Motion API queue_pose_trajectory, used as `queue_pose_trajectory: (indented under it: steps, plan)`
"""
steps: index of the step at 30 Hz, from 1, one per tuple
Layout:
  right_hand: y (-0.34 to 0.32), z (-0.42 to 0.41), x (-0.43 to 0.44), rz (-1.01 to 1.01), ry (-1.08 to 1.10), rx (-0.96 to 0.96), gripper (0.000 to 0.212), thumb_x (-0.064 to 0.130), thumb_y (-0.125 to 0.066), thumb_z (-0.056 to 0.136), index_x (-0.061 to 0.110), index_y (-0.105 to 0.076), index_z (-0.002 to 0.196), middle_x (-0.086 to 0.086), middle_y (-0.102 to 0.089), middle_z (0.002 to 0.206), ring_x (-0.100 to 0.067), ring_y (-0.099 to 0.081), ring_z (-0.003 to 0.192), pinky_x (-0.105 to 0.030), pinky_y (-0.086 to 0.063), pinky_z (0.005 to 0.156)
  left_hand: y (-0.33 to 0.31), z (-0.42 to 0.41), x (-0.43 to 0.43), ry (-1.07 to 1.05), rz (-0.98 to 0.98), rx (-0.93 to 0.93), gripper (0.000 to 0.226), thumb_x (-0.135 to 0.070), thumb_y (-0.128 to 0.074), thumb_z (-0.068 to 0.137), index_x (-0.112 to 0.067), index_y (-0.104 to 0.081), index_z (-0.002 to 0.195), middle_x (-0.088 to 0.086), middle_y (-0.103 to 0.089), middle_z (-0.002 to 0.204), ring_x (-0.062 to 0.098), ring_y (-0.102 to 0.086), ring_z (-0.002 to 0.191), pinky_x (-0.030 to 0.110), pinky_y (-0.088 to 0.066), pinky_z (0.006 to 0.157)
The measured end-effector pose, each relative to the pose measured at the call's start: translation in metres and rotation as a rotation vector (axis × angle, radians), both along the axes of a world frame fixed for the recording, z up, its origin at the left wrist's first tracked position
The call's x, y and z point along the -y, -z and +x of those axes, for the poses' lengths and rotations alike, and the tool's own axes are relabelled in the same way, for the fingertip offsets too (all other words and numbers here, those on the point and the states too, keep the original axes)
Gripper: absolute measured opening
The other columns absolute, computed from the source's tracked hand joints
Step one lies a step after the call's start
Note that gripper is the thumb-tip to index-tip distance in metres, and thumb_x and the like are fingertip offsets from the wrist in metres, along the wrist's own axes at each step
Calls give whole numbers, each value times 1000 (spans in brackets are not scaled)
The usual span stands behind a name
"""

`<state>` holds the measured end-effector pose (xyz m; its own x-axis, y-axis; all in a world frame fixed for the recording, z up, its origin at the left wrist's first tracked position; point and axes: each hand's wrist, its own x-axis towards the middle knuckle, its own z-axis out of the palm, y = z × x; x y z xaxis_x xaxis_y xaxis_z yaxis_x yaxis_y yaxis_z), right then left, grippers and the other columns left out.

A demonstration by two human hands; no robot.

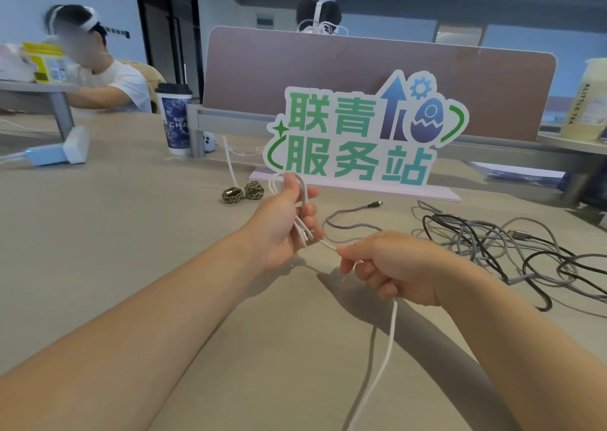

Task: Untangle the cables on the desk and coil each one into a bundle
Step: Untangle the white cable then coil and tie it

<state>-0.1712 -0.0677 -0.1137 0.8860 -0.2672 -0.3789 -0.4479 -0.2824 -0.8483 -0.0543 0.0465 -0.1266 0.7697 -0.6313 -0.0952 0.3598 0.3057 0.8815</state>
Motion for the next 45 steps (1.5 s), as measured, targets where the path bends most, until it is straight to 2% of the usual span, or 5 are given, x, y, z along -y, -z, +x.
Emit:
queue_pose_trajectory:
  steps: [12, 19, 24, 38, 45]
  plan:
    - [-17, -11, 23, -215, 40, 223, 15, 17, -67, 85, 3, -70, 84, 5, -41, 48, -9, -27, 42, -18, -24, 38, 6, 30, -17, -467, 569, 412, 55, -62, -32, 92, -17, -63, 97, 2, -49, 72, 20, -43, 56, 29, -38, 60]
    - [-21, -9, 8, -283, 135, 756, 9, 13, -65, 85, 11, -71, 79, 15, -46, 36, -3, -38, 32, -7, -27, 38, 10, -12, -3, 346, 519, 508, 96, -84, -11, 62, -12, -69, 87, -1, -47, 65, 8, -31, 48, 21, -26, 45]
    - [-13, -3, 9, -346, 199, 685, 13, 23, -66, 85, 15, -71, 77, 14, -52, 40, 0, -43, 36, -8, -31, 38, 11, -25, -2, 578, 499, 731, 53, -55, -32, 92, -18, -66, 78, -9, -47, 55, 4, -38, 46, 22, -28, 47]
    - [-8, 0, 30, 90, 177, 340, 16, 17, -61, 88, 2, -66, 89, 2, -40, 54, -7, -29, 43, -16, -27, 36, -5, 3, -5, -6, -120, -82, 54, -48, -24, 99, -12, -64, 100, 8, -75, 89, 23, -71, 74, 36, -59, 61]
    - [-7, -2, 36, 35, 169, 319, 13, 18, -65, 86, 5, -65, 86, 2, -40, 56, -7, -29, 44, -17, -25, 37, -7, 11, -10, -115, -269, -320, 48, -50, -28, 97, -14, -57, 84, 3, -63, 56, 20, -65, 52, 36, -58, 61]
